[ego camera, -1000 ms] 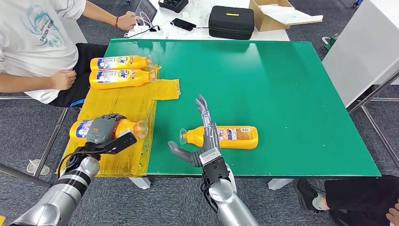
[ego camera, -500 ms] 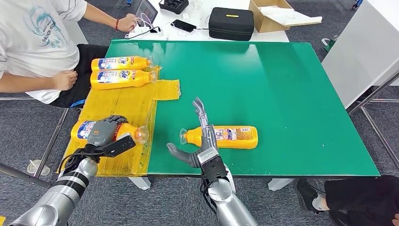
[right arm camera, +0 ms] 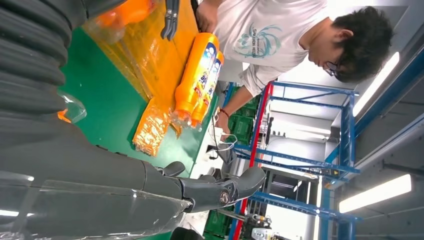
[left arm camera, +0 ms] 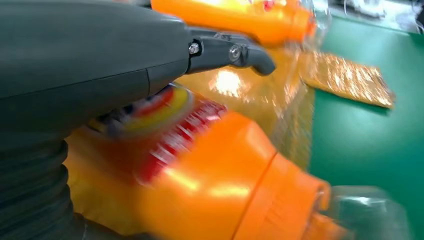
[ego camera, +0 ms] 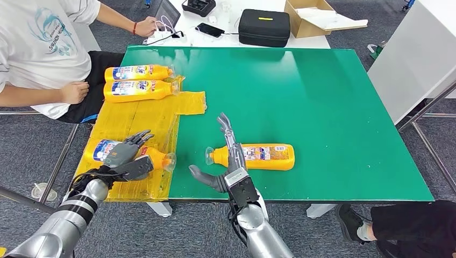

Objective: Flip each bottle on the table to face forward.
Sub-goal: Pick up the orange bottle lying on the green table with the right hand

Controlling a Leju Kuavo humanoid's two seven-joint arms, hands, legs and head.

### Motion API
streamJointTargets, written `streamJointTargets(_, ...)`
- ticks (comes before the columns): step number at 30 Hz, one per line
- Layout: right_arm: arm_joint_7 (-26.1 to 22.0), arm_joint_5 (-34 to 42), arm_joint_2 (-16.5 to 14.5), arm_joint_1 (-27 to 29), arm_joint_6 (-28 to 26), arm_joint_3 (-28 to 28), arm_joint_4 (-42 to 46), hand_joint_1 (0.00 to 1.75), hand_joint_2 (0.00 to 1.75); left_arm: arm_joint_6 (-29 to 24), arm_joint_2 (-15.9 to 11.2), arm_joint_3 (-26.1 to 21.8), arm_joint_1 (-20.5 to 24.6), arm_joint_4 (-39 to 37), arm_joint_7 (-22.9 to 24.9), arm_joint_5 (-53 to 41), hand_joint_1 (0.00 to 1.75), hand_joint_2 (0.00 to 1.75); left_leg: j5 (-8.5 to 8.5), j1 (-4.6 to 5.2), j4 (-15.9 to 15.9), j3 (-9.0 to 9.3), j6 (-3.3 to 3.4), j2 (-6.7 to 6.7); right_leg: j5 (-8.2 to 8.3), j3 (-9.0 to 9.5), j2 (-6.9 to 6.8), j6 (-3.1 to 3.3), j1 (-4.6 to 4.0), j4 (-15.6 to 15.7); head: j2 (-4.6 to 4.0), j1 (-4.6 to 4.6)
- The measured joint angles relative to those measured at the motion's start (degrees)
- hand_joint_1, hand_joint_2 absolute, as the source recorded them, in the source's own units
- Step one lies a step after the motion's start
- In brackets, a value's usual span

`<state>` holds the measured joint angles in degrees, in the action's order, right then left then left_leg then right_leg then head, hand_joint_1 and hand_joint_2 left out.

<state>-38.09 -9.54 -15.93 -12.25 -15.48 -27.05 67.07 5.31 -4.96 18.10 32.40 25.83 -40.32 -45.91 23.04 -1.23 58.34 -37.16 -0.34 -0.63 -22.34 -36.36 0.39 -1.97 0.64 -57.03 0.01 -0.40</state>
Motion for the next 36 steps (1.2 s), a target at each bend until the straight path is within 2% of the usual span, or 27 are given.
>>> streamJointTargets(5,-0.17,0.58,-0.09,-0.33,0.39,0.27,-0.61,0.00,1.75,4.19,-0.79,1.88,-0.02,0.65,-0.24,4.31,0.00,1.75,0.01,0.01,-0.01,0.24,0.00,-0.09,-0.03,0.28,-0.03,0.01,0.01,0.01,-0.01,0.00)
streamJointTargets(10,-0.29,0.84,-0.09,-0.62,0.74,0.52,-1.17,0.00,1.75,5.66,-1.55,4.16,-0.08,1.05,-0.32,6.46,0.00,1.75,0.00,0.01,-0.01,0.39,0.00,-0.13,-0.03,0.43,-0.03,0.01,0.01,0.01,0.00,0.01)
streamJointTargets(17,-0.43,1.15,-0.09,-0.80,1.39,0.77,-1.95,0.00,1.75,12.26,-3.10,6.46,-0.61,3.38,-0.48,14.48,0.00,1.75,0.00,0.00,-0.02,0.50,0.00,-0.13,-0.03,0.52,-0.03,0.01,0.00,0.01,-0.01,0.01)
streamJointTargets(20,-0.48,0.97,-0.10,-0.81,1.29,0.91,-2.20,0.00,1.75,11.14,-3.40,7.09,-1.88,5.30,-0.50,19.43,0.00,1.75,0.00,0.00,-0.02,0.50,-0.01,-0.12,-0.03,0.49,-0.02,0.01,0.00,0.01,-0.01,0.01)
streamJointTargets(23,1.16,-1.52,0.00,-0.87,-0.76,1.07,-2.31,0.00,1.75,4.97,-2.65,6.66,-4.71,8.91,-0.36,29.67,0.00,1.75,0.00,0.01,-0.01,0.44,0.00,-0.02,-0.02,0.34,-0.01,0.02,0.00,0.01,0.00,0.01)
streamJointTargets(26,4.93,-5.55,0.50,-1.26,-2.91,1.31,-2.35,0.00,1.75,-2.16,-0.08,2.84,-7.28,12.93,-0.11,36.19,0.00,1.75,-0.03,0.01,0.01,0.23,0.03,0.00,0.00,0.17,-0.01,0.00,0.01,0.02,-0.01,0.02)
streamJointTargets(31,7.98,-8.92,1.38,-1.92,-3.50,1.87,-2.39,0.00,1.75,-4.01,3.37,-4.51,-8.98,17.22,-0.02,36.94,0.00,1.75,-0.03,0.01,0.02,0.13,0.03,0.02,0.03,0.05,-0.01,-0.01,0.00,0.01,-0.01,0.00)
streamJointTargets(36,21.16,-21.35,4.81,-4.91,-3.03,1.93,-3.65,0.00,1.75,-9.18,7.84,-15.49,-10.50,25.22,0.03,44.39,0.00,1.75,-0.02,0.01,0.02,-0.03,0.01,0.06,0.03,-0.10,0.00,-0.01,0.00,0.01,-0.01,0.01)
